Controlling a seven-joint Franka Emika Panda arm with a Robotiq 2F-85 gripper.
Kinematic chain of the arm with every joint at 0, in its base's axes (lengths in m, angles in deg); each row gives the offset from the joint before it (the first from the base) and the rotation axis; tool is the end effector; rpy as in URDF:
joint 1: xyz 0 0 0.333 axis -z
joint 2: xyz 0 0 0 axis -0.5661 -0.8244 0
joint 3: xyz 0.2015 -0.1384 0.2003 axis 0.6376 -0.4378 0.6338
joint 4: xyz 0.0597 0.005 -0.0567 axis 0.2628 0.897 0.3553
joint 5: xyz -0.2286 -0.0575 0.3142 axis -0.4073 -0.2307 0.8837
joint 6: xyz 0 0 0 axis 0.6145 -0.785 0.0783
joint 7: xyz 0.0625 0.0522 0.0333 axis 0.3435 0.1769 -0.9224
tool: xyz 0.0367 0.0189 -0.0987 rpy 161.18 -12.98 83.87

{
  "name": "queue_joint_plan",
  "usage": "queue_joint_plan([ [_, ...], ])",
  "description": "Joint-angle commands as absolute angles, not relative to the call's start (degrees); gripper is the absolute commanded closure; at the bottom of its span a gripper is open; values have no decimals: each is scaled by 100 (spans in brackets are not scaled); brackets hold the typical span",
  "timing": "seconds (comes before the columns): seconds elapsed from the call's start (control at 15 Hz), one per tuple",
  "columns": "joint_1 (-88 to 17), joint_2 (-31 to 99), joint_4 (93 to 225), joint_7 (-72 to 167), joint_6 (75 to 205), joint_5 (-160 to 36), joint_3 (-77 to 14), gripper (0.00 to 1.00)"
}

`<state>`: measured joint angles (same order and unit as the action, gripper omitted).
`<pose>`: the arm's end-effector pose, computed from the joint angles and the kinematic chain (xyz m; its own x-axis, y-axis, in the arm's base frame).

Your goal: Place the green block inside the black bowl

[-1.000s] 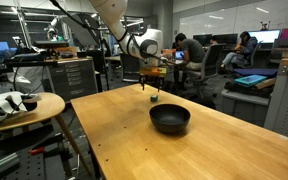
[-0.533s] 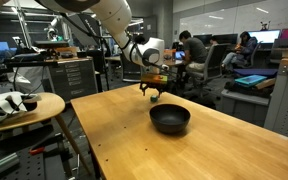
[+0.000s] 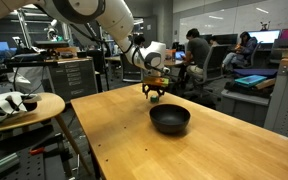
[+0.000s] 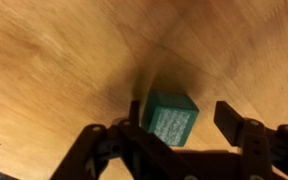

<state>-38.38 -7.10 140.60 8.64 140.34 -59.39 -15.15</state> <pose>0.7286 0.1694 0.1445 0.7104 0.6876 0.1498 0.7031 -0.7028 -0.1086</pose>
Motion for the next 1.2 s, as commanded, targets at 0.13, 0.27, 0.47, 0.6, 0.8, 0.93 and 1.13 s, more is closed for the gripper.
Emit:
queue_joint_plan([
  [0.13,-3891,-821,13659,1012,13825,-6113,-1572,69],
  [0.27,-3899,-778,13638,1072,13829,-6136,-1609,82],
  [0.47,-3918,-712,13567,1178,13828,-6188,-1669,78],
  [0.6,-3926,-620,13540,1270,13869,-6259,-1724,79],
  [0.8,-3937,-389,13603,1530,13957,-6359,-1838,79],
  [0.93,-3923,-168,13718,1733,13966,-6417,-1921,79],
  [1.13,-3908,191,13948,2083,14063,-6482,-2102,79],
])
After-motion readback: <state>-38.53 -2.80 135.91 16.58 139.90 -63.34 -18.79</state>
